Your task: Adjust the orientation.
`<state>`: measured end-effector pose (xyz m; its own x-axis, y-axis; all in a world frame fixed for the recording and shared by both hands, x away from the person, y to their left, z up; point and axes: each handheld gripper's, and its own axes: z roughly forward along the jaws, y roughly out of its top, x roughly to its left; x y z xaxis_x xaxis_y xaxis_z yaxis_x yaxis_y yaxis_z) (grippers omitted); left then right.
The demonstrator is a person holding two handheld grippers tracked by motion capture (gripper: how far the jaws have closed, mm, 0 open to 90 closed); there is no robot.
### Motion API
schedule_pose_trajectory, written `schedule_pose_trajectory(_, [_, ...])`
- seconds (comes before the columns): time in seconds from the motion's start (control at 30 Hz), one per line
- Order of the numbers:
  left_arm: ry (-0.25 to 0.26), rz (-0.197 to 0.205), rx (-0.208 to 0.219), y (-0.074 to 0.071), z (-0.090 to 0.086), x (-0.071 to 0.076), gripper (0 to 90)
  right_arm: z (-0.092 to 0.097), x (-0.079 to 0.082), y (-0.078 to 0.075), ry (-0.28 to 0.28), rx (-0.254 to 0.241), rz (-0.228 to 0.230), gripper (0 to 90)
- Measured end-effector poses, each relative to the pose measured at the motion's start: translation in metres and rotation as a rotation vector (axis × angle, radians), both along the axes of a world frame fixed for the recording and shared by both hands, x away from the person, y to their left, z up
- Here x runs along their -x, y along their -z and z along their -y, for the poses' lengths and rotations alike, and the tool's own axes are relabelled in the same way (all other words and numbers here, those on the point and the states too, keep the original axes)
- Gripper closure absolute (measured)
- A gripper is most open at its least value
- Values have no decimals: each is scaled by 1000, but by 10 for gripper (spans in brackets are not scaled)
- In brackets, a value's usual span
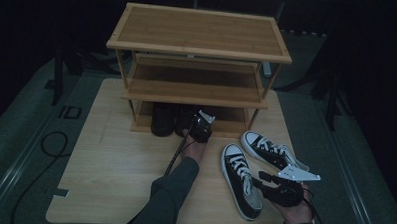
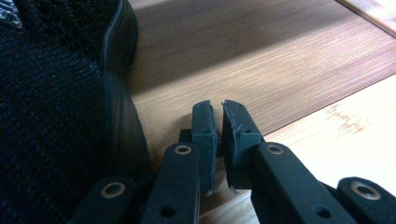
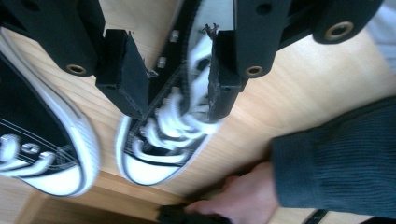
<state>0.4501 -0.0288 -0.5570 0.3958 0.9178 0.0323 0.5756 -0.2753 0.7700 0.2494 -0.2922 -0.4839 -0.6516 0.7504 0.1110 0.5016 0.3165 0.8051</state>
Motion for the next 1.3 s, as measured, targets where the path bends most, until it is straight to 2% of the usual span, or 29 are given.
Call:
schedule_pose_trajectory(0.07, [1,0,-4,0,0,0,837,-7,1,-1,-7,49,-6,595])
schedule_pose_trajectory(0.13, [0,-2,-4,0,0,0,837,-15,-1,2,5,130,-28,607])
schedule_pose_trajectory(0.17, [-1,-1,-5,0,0,0,837,-17,-2,3,12,154,-38,611])
schedule_pose_trajectory(0.2, [-1,-1,-5,0,0,0,836,-17,-2,3,12,154,-38,611])
schedule_pose_trajectory(0.27, [0,-1,-2,0,0,0,836,-23,-10,11,49,236,-80,652])
schedule_pose_trajectory(0.33, [1,-2,-1,0,0,0,836,-23,-11,13,57,253,-90,663])
schedule_pose_trajectory(0.4, [2,0,0,0,0,0,837,-21,-13,13,33,251,-96,744])
schedule_pose_trajectory(0.43, [2,0,0,0,0,0,837,-21,-13,13,33,251,-96,744])
schedule_pose_trajectory(0.47, [2,0,0,0,0,0,837,-20,-14,12,16,258,-96,788])
schedule_pose_trajectory(0.53, [0,1,4,0,0,0,837,-19,-15,11,18,263,-97,809])
schedule_pose_trajectory(0.6, [2,3,2,0,-1,0,838,-15,-18,10,42,294,-82,845])
schedule_pose_trajectory(0.77, [4,4,4,1,-1,0,838,-10,-26,11,47,296,-84,844])
schedule_pose_trajectory(0.93, [5,6,3,1,-1,0,838,-14,-35,15,-5,319,-88,820])
schedule_pose_trajectory(1.0, [5,6,3,1,-1,0,838,-14,-35,15,-5,319,-88,820])
schedule_pose_trajectory(1.2, [4,7,1,1,-1,1,837,-9,-41,15,-21,263,-105,866])
schedule_pose_trajectory(1.3, [4,8,1,1,-1,1,837,-7,-43,14,-15,210,-129,870])
